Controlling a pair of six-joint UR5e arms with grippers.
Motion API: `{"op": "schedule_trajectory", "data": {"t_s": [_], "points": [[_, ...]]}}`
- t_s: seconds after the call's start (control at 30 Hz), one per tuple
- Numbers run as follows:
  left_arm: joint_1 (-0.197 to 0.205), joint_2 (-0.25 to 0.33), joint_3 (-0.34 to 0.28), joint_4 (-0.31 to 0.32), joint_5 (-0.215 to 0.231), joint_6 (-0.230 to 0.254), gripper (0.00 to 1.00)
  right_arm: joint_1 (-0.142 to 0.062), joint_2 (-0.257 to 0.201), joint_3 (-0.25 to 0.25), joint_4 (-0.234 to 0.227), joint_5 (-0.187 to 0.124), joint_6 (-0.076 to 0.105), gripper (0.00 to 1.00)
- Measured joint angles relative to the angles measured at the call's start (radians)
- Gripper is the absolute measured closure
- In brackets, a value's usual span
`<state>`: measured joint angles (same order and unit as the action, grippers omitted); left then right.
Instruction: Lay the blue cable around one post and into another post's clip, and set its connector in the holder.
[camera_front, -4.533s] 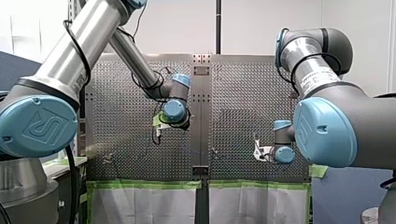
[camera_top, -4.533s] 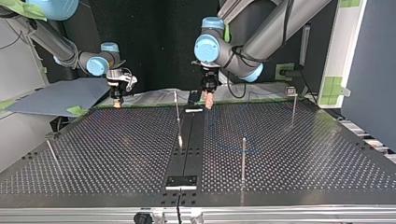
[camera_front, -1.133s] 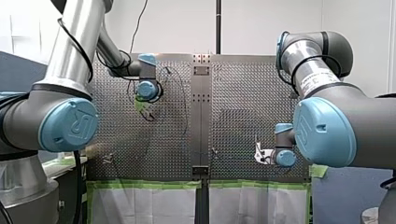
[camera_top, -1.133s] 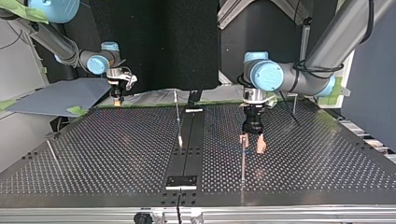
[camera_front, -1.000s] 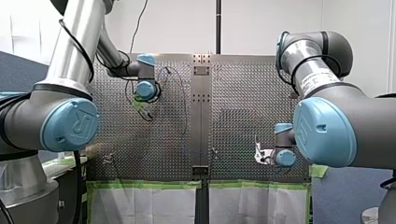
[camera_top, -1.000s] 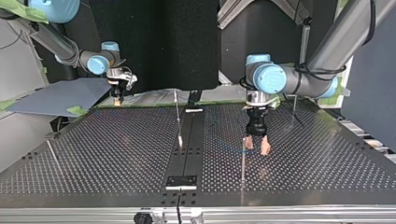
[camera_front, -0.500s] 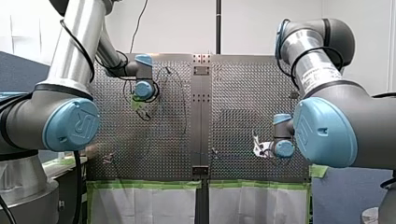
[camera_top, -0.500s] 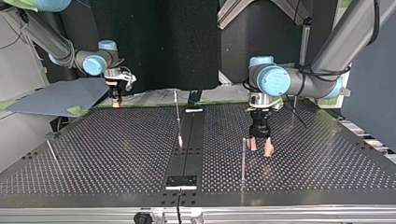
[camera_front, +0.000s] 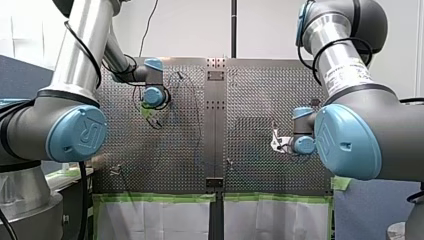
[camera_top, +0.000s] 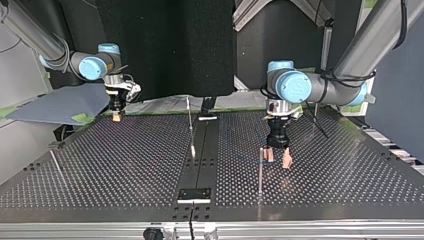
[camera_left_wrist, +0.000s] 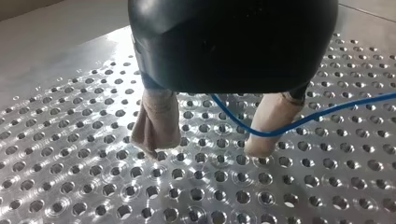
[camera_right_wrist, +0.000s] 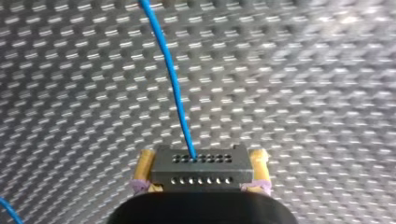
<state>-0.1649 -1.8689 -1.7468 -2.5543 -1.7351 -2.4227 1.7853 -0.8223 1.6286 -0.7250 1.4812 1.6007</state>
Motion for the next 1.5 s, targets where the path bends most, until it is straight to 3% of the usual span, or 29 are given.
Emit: {"op": "schedule_trajectory", "data": {"t_s": [0.23, 0.5, 0.7, 1.27, 1.5], "points": [[0.000, 0.000, 0.000, 0.001, 0.001, -0.014, 0.00, 0.001, -0.059, -0.023, 0.011, 0.004, 0.059, 1.00], [-0.003, 0.000, 0.000, 0.001, 0.001, -0.026, 0.00, -0.004, -0.130, -0.083, 0.075, 0.049, 0.124, 1.00], [-0.004, 0.000, 0.000, 0.001, 0.001, -0.027, 0.00, -0.010, -0.181, -0.100, 0.125, 0.069, 0.117, 1.00], [-0.001, 0.000, 0.000, 0.002, 0.006, -0.035, 0.00, -0.044, -0.324, -0.131, 0.259, 0.086, 0.105, 1.00], [0.000, 0.000, 0.000, 0.001, 0.008, -0.036, 0.00, -0.059, -0.380, -0.128, 0.296, 0.122, 0.070, 1.00]]}}
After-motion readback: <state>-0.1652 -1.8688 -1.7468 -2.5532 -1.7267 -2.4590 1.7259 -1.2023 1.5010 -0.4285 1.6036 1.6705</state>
